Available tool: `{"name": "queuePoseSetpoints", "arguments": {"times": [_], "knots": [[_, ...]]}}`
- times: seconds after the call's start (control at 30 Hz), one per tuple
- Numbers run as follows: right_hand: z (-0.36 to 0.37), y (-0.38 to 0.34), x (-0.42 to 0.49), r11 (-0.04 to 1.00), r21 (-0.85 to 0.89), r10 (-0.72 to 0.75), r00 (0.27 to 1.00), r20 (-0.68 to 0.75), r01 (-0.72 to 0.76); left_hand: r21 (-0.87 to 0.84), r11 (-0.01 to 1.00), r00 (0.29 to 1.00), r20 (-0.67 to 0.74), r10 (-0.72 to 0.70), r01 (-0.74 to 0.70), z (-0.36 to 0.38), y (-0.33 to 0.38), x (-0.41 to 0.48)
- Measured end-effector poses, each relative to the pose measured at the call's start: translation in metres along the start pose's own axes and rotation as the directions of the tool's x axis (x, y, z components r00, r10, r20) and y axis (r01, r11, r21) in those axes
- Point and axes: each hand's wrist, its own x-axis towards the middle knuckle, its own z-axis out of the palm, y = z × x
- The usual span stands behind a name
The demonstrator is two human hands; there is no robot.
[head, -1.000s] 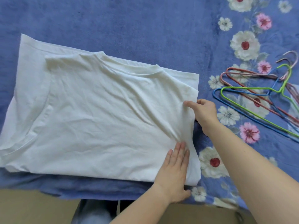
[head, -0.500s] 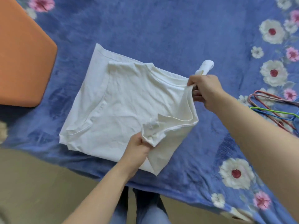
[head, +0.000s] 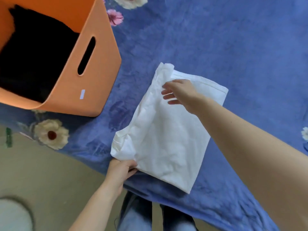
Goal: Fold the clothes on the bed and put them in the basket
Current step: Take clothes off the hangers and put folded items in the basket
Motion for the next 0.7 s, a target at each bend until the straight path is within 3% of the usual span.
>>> {"name": "queuePoseSetpoints", "arguments": {"times": [0.07,0.17,0.3,0.43,0.5,0.57,0.63,0.7], "knots": [[0.01,0.015,0.004,0.995,-0.099,0.001,0.999,-0.037,-0.005,0.089,0.996,1.0,0.004,0.004,-0.004,-0.011,0.004,0.006],[0.011,0.036,0.002,0.985,-0.169,0.008,0.992,-0.127,-0.03,0.19,0.963,0.979,-0.034,0.2,-0.19,-0.016,0.016,0.008],[0.01,0.053,-0.01,0.998,-0.037,0.049,0.97,-0.237,-0.059,0.509,0.787,0.911,-0.015,0.412,-0.348,-0.024,0.032,0.025],[0.005,0.084,-0.041,0.998,-0.041,0.03,0.902,-0.431,-0.053,0.748,0.602,0.894,-0.026,0.447,-0.279,-0.033,0.043,0.045],[0.001,0.104,-0.059,0.996,-0.017,0.064,0.838,-0.542,-0.088,0.795,0.519,0.84,-0.025,0.543,-0.312,-0.028,0.047,0.045],[-0.001,0.125,-0.074,0.991,-0.001,0.1,0.754,-0.649,-0.132,0.806,0.344,0.72,0.14,0.68,-0.481,-0.014,0.049,0.04],[-0.003,0.142,-0.084,0.978,-0.001,0.142,0.669,-0.73,-0.209,0.828,0.077,0.615,0.346,0.709,-0.555,0.005,0.046,0.039],[-0.005,0.154,-0.089,0.952,0.055,0.241,0.626,-0.741,-0.301,0.855,-0.079,0.61,0.427,0.667,-0.512,0.022,0.044,0.045]]}}
